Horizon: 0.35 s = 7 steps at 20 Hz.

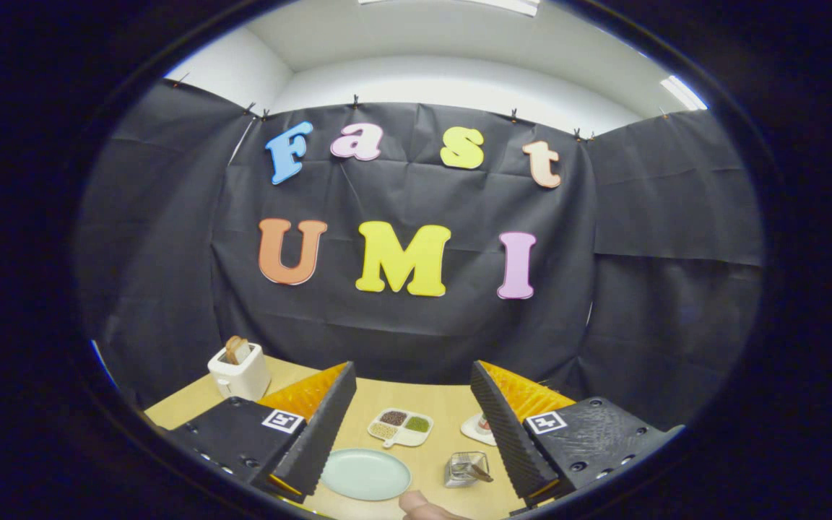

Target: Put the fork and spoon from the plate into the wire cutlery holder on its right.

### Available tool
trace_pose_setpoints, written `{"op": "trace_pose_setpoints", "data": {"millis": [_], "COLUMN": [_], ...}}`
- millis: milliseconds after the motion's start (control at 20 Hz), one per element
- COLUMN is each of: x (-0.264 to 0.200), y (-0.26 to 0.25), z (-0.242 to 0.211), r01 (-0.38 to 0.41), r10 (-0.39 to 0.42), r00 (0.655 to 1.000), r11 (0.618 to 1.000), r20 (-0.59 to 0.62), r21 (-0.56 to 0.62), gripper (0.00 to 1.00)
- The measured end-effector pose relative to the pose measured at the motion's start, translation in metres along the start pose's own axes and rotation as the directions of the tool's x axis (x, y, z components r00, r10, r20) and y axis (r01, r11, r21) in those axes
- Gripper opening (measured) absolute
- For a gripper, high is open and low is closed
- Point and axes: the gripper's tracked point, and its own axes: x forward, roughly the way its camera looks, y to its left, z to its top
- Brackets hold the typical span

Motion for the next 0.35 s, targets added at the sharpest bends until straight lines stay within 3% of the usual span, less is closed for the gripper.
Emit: {"op": "trace_pose_setpoints", "data": {"millis": [350], "x": [-0.002], "y": [-0.004], "z": [0.014], "r01": [0.018], "r10": [-0.018], "r00": [1.0], "r11": [1.0], "r20": [0.01], "r21": [0.019], "gripper": [0.96]}}
